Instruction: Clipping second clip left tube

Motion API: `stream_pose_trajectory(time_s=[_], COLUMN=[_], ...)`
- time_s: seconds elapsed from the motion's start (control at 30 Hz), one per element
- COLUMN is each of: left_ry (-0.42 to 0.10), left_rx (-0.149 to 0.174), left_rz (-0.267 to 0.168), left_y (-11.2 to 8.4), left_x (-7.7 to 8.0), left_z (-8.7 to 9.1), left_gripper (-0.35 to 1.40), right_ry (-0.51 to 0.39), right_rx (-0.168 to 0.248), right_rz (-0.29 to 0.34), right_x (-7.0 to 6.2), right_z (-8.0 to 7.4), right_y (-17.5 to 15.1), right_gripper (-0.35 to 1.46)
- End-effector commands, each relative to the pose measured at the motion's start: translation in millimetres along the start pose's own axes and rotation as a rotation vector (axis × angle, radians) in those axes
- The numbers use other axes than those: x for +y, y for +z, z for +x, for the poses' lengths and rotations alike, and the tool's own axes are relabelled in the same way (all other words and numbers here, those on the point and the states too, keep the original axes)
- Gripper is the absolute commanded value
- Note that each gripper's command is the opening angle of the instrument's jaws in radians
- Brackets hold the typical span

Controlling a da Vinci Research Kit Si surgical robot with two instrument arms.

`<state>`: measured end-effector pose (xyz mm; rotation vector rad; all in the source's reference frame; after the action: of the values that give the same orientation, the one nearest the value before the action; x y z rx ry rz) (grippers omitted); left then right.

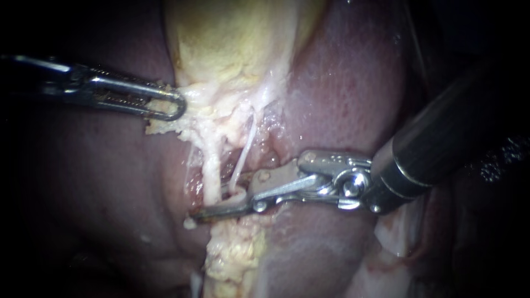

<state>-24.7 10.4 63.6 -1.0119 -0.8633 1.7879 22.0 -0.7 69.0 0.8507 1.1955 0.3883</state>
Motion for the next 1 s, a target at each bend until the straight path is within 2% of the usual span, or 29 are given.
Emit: stream_pose_trajectory(time_s=[0.03,0.13,0.3,0.6,1.0], left_ry=[0.0,0.0,0.0,0.0,0.0], left_rx=[0.0,0.0,0.0,-0.001,-0.001], left_rz=[0.0,0.0,0.0,-0.001,-0.002], left_y=[0.0,0.0,-0.1,-0.1,-0.3], left_x=[0.0,0.0,0.0,0.0,0.0], left_z=[0.0,0.0,0.0,0.0,0.0], left_gripper=[-0.35,-0.35,-0.35,-0.35,-0.35], right_ry=[0.0,-0.001,-0.003,-0.002,-0.132], right_rx=[0.0,0.003,0.062,0.082,0.088], right_rz=[0.0,0.001,0.011,-0.024,-0.087], right_x=[0.0,0.0,-0.1,0.2,1.1], right_z=[0.0,0.0,0.1,-0.4,-2.5], right_y=[0.0,0.0,0.2,-0.8,-6.7], right_gripper=[0.1,0.25,0.49,0.5,0.5])
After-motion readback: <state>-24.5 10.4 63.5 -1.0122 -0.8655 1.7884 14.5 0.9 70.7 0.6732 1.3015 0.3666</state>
